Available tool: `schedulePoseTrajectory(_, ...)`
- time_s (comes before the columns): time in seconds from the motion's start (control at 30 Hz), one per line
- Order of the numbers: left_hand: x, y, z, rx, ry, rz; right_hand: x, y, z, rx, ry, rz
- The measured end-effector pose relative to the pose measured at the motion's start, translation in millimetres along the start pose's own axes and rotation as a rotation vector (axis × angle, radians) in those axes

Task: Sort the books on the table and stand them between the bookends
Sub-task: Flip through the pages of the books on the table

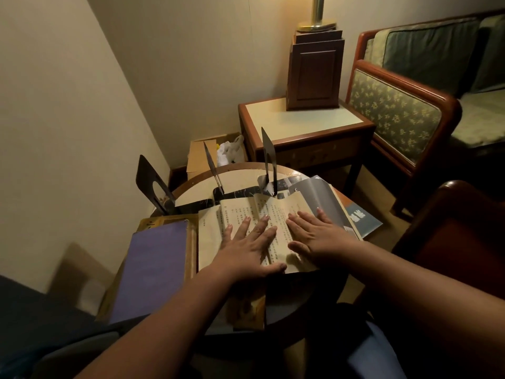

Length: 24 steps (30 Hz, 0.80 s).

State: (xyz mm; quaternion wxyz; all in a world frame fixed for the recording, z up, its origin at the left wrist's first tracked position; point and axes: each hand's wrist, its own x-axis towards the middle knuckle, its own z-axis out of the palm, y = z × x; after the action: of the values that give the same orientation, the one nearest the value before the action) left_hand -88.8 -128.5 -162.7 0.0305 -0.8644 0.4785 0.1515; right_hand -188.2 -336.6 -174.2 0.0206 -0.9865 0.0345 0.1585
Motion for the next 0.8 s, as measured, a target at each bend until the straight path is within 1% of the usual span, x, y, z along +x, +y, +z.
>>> schedulePoseTrajectory(0.2, -2, 1, -3, -0.006, 0.000, 0.003, -61, -17, 20, -0.038, -0.025, -0.057)
schedulePoseTrajectory(0.37, -4, 1, -4, -0.001, -0.010, 0.014, -83, -21, 23, -0.066, -0.053, -0.081)
schedulePoseTrajectory(0.57, -6, 2, -5, 0.005, -0.010, 0.017, -51, -11, -4, -0.033, -0.030, 0.004)
schedulePoseTrajectory(0.67, -7, 2, -4, 0.019, 0.002, 0.004, -24, -5, -18, 0.021, 0.012, 0.053)
schedulePoseTrajectory(0.8, -9, 2, -4, 0.026, 0.021, 0.000, 1, -1, -19, 0.043, 0.067, 0.090)
